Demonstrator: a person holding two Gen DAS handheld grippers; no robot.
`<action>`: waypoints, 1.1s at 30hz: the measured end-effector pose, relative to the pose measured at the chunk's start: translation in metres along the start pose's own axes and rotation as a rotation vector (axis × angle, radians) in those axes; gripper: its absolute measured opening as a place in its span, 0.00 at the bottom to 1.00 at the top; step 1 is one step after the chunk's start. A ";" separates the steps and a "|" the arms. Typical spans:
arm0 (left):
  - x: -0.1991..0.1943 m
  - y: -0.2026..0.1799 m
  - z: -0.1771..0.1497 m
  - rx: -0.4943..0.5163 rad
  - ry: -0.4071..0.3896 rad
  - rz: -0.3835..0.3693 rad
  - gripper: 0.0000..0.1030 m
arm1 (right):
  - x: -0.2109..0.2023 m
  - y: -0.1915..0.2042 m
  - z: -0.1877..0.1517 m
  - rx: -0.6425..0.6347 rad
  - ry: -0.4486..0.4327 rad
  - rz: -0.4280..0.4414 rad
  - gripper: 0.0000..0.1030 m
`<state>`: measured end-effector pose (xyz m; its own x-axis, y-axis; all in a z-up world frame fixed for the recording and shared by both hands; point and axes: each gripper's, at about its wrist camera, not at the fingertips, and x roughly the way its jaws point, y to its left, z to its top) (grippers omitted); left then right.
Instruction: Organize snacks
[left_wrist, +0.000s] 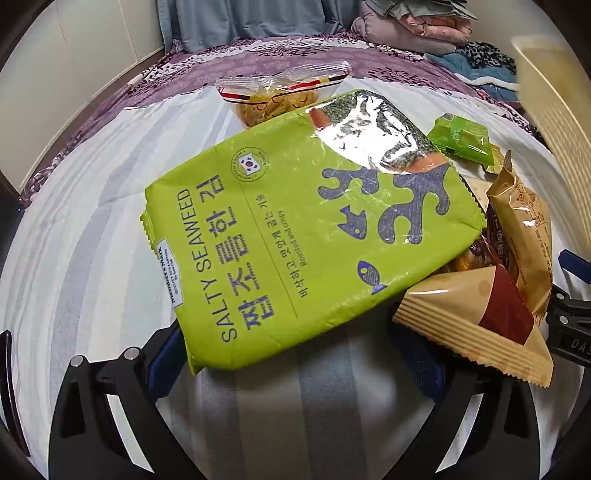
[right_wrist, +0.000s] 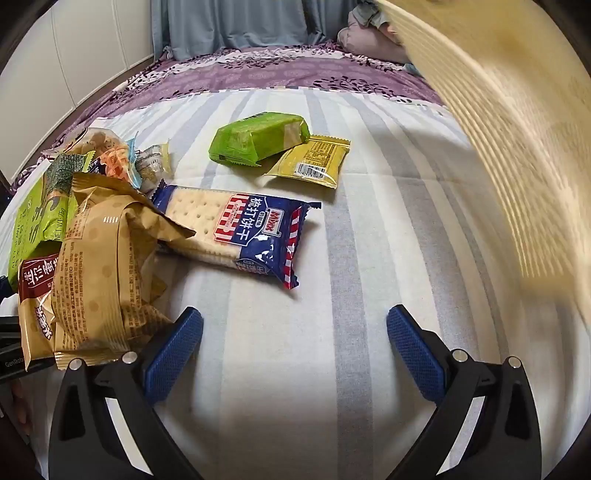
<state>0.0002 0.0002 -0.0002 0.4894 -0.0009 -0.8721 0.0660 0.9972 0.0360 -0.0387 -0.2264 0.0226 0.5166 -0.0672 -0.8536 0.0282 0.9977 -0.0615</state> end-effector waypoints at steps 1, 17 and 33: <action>0.000 -0.001 0.000 0.004 -0.002 0.007 0.98 | 0.000 0.000 0.000 0.000 0.004 0.000 0.95; 0.000 0.001 0.000 -0.001 -0.003 -0.002 0.98 | 0.001 0.001 -0.001 0.005 0.006 0.006 0.95; -0.004 -0.001 0.001 -0.002 -0.002 -0.004 0.98 | 0.000 -0.001 0.001 0.005 0.006 0.008 0.95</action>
<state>-0.0011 -0.0008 0.0039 0.4913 -0.0049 -0.8710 0.0662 0.9973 0.0317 -0.0377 -0.2271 0.0227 0.5120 -0.0594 -0.8569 0.0285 0.9982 -0.0522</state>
